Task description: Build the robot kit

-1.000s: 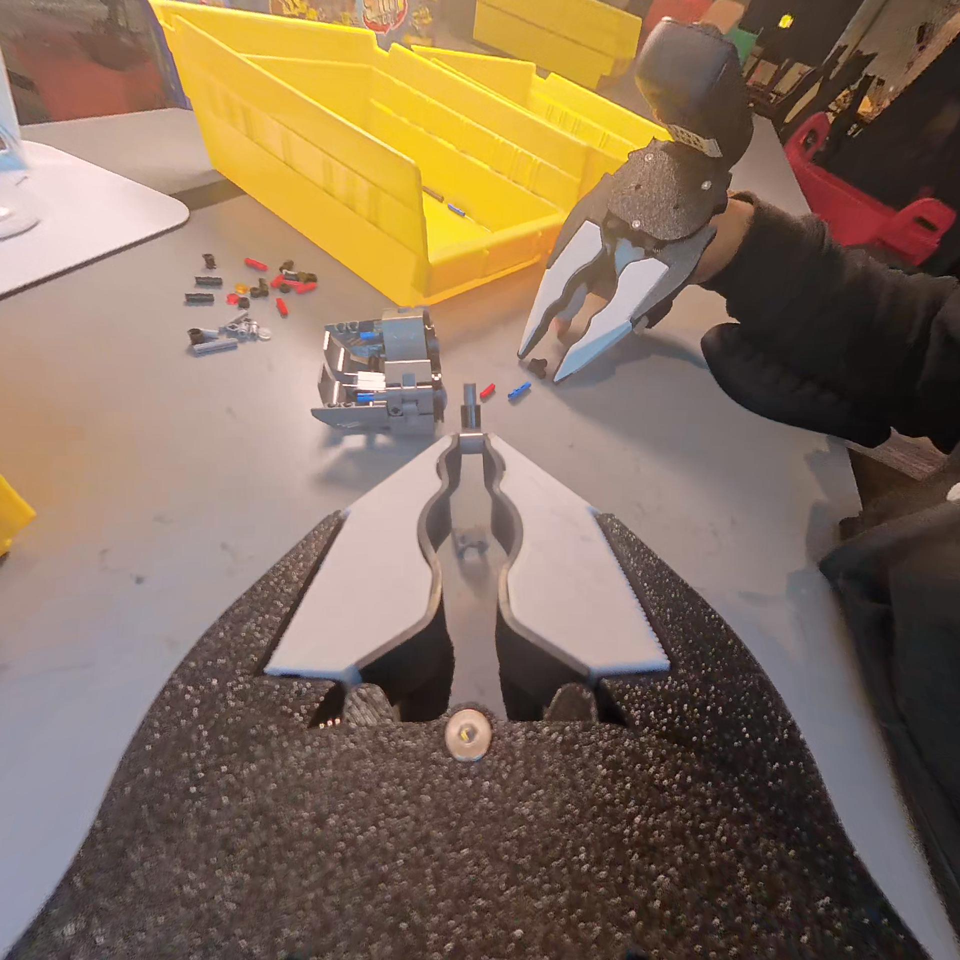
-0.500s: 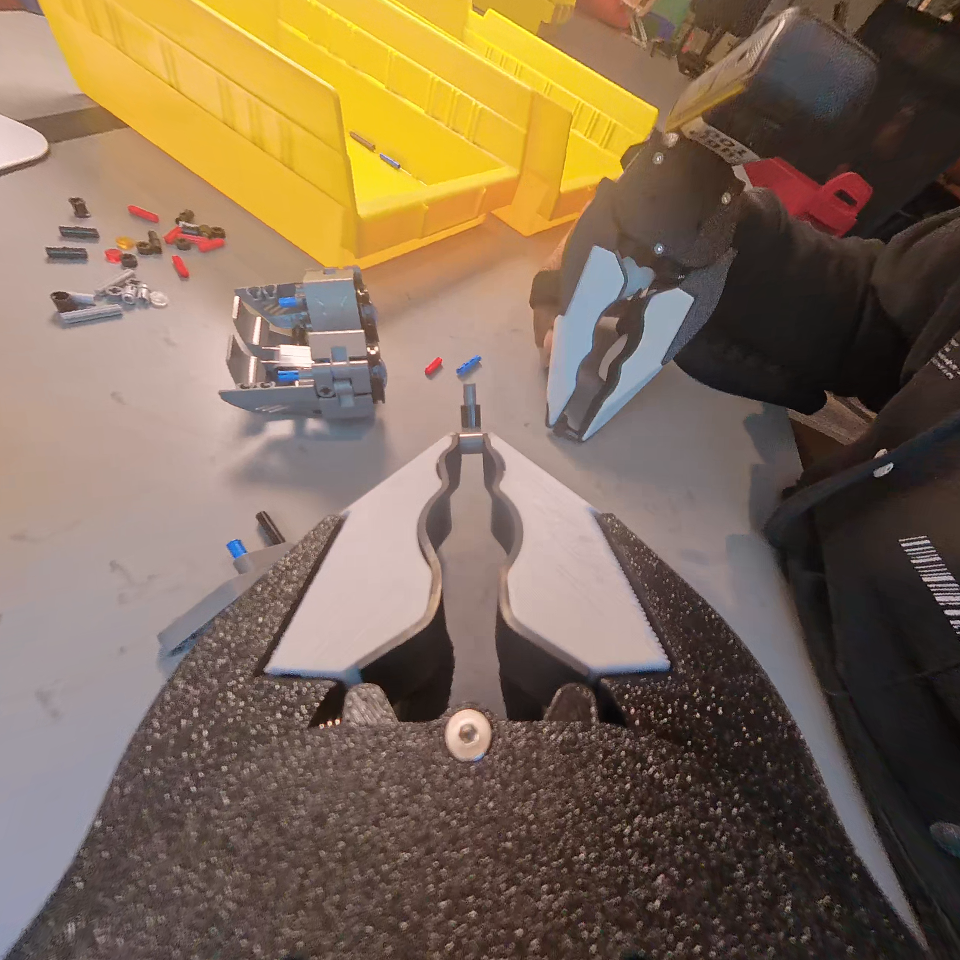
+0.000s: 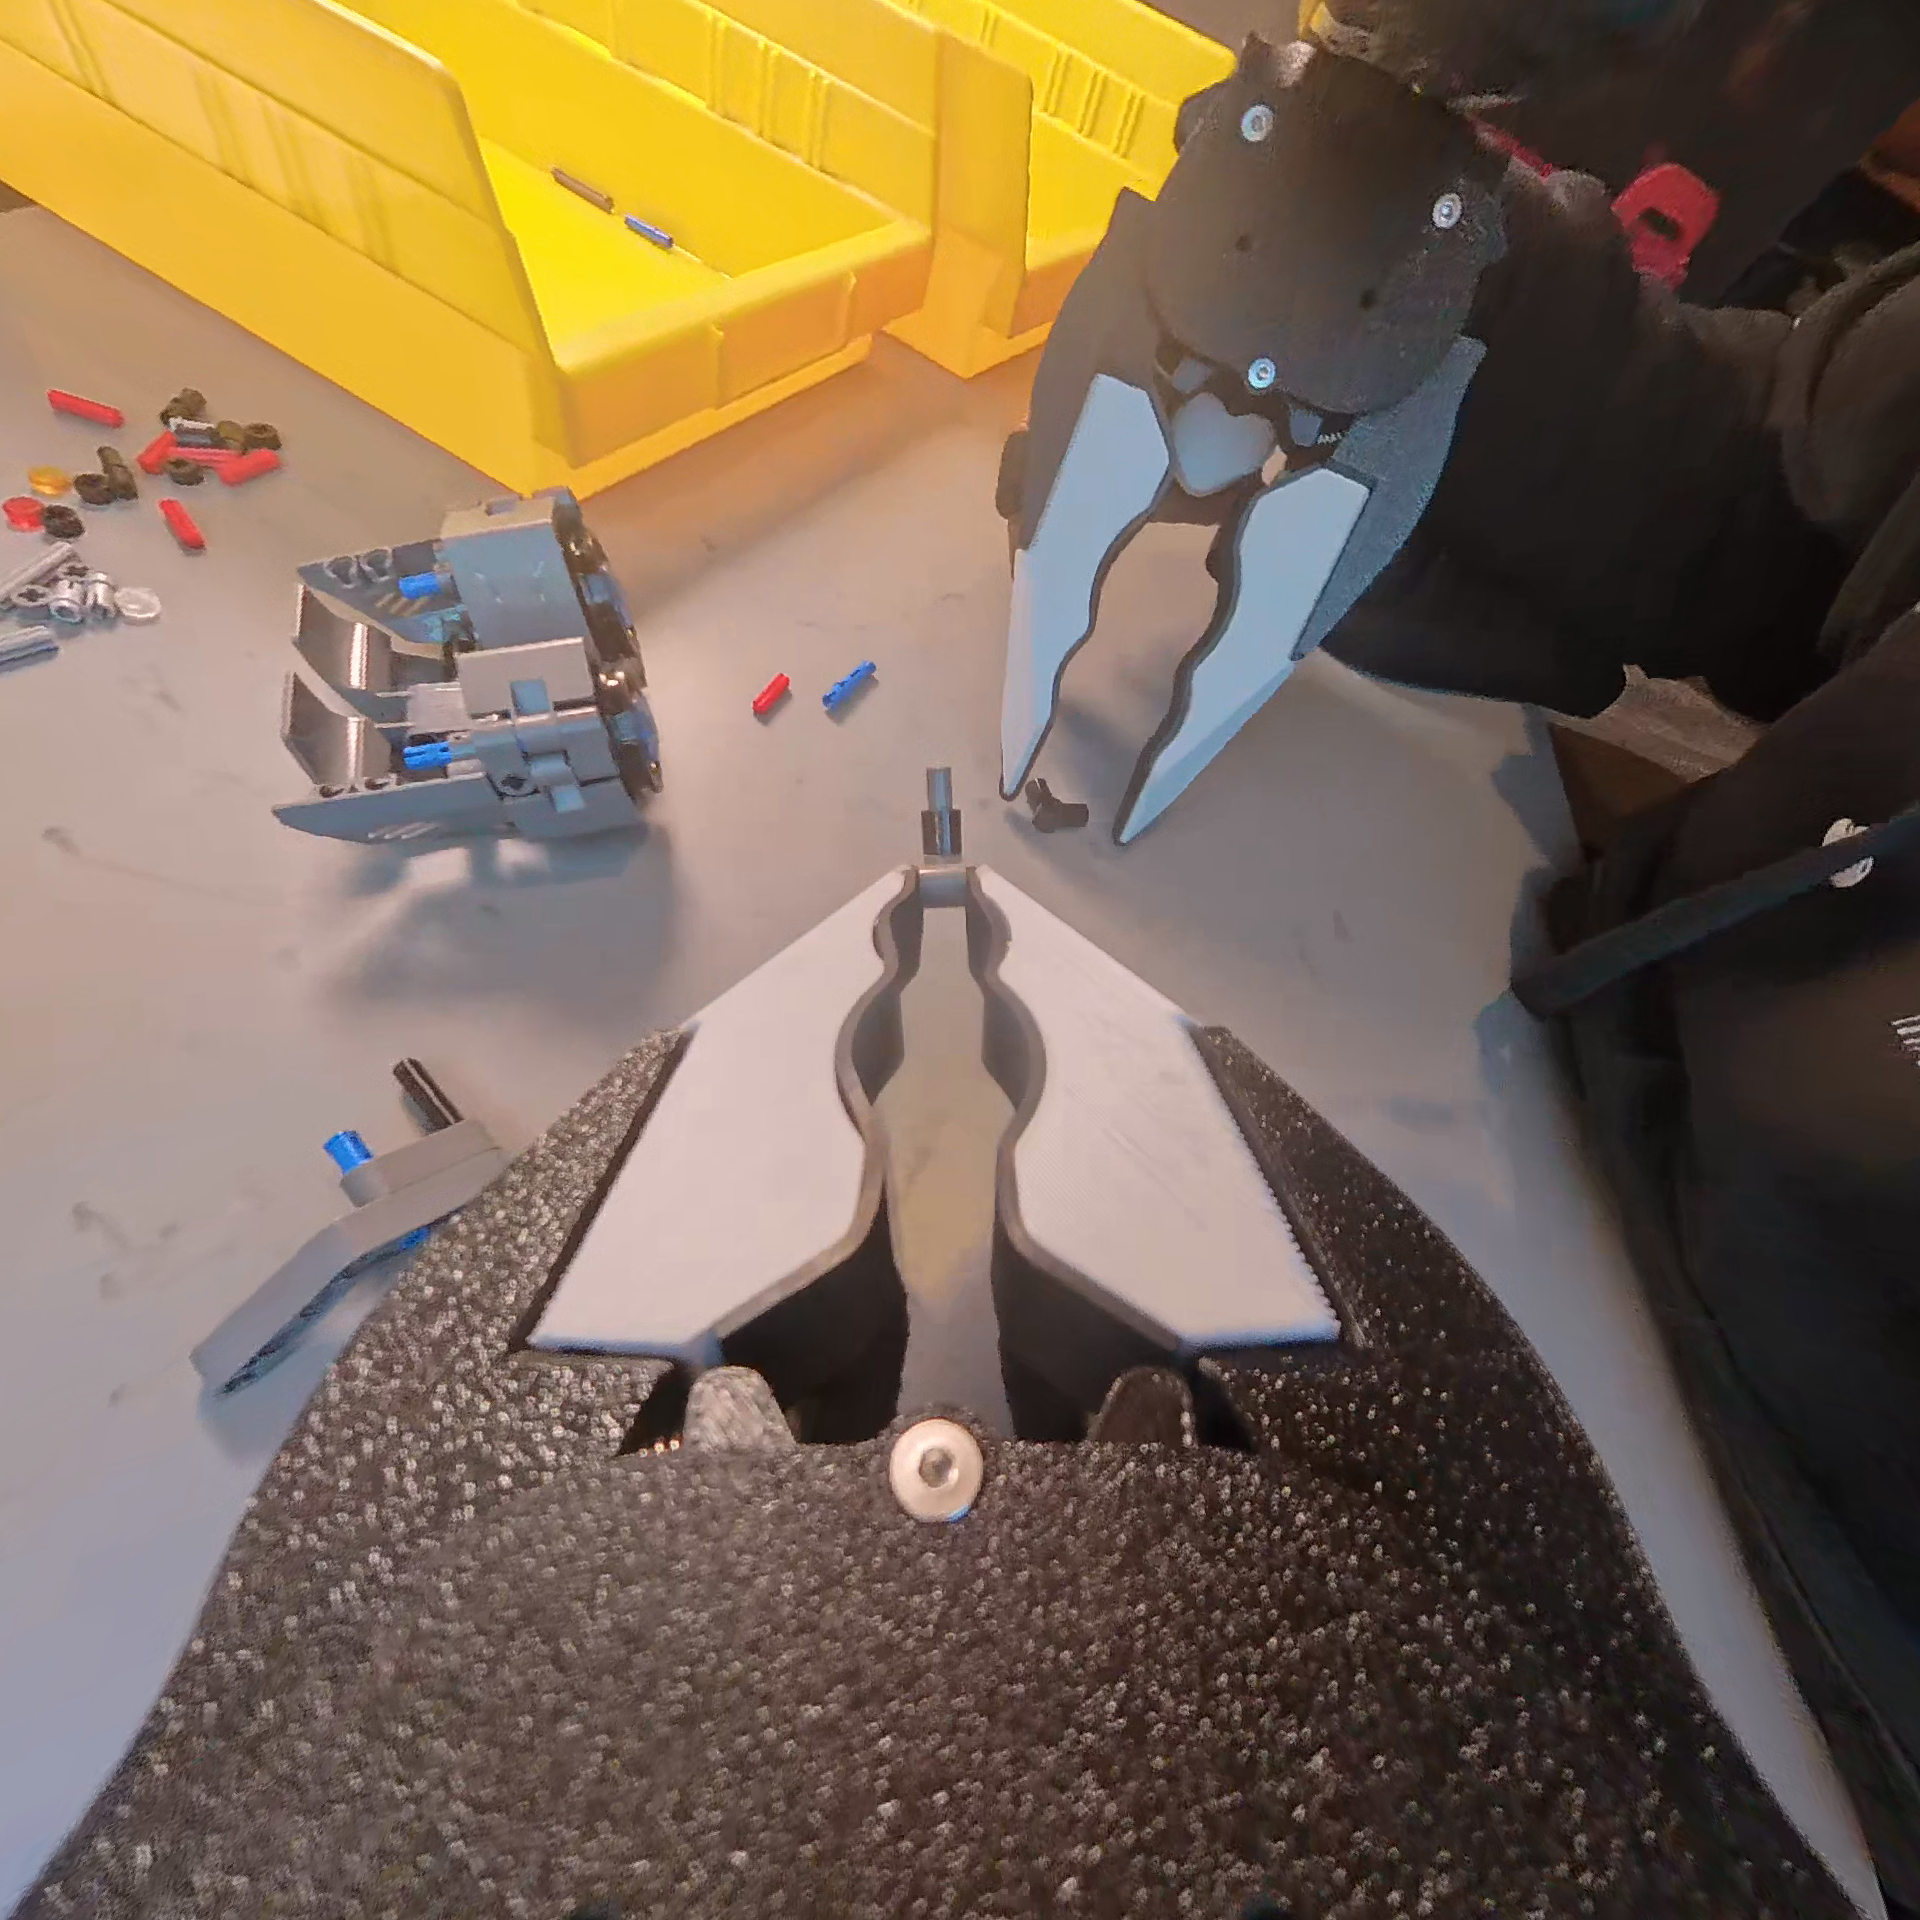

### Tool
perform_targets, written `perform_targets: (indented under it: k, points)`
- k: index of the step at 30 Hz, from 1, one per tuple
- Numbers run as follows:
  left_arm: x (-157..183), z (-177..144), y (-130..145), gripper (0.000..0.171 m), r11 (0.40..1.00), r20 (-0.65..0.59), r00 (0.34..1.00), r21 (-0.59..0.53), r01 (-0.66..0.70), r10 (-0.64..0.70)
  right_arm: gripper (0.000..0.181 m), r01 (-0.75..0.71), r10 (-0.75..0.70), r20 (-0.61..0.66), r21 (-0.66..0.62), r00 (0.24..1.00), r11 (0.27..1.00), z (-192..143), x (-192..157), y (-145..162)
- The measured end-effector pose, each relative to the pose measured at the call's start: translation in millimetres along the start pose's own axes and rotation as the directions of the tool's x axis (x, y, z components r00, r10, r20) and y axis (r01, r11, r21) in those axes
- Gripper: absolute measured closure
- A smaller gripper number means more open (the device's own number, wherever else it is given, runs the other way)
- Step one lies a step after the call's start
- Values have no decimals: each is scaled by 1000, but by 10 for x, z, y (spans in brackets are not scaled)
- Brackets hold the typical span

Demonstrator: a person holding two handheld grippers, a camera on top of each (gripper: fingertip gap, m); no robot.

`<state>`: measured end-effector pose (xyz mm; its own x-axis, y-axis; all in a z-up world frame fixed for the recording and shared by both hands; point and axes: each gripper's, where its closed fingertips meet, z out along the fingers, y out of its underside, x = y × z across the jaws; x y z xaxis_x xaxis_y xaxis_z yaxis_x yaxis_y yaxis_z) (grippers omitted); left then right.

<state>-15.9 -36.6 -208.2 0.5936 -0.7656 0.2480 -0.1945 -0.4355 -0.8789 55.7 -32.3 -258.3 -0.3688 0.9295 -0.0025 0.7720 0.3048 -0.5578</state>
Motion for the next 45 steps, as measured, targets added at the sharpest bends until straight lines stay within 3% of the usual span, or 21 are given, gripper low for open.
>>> perform_targets:
  k: [3, 6, 8, 10, 12, 20, 27, 39, 45]
  points:
    - [47, 18, 9, 164, 1000, -10, 1000, -14, -18, 18, 166, -16, 16, 15, 12, 1000, 1000, 29, 3, 5]
    - [94, 34, 10, 165, 1000, -29, 999, -17, -20, 20, 167, -44, 40, 47, 73, 998, 996, 19, 20, -4]
    - [147, 45, -8, 165, 1000, -54, 998, -10, -16, 15, 166, -83, 60, 97, 261, 994, 962, -85, 30, -211]
    - [222, 63, -28, 165, 1000, -79, 997, -6, -26, 25, 166, -185, 96, 198, 501, 975, 845, -371, 46, -537]
    - [287, 95, -33, 165, 999, -89, 995, -15, -47, 45, 166, -234, 82, 268, 602, 960, 764, -532, 28, -696]
    - [462, 137, -6, 165, 994, -135, 986, -40, -100, 94, 166, -200, 14, 315, 566, 949, 800, -319, -134, -686]
    - [503, 143, -10, 165, 996, -168, 983, -35, -81, 74, 166, -218, -10, 331, 645, 944, 732, -504, -120, -761]
    - [597, 131, -74, 165, 999, -234, 972, 5, -32, 33, 166, -171, -56, 324, 629, 945, 758, -497, -224, -743]
    - [592, 158, -7, 165, 999, -228, 973, -37, -35, 25, 167, -147, -58, 312, 595, 948, 790, -429, -234, -697]
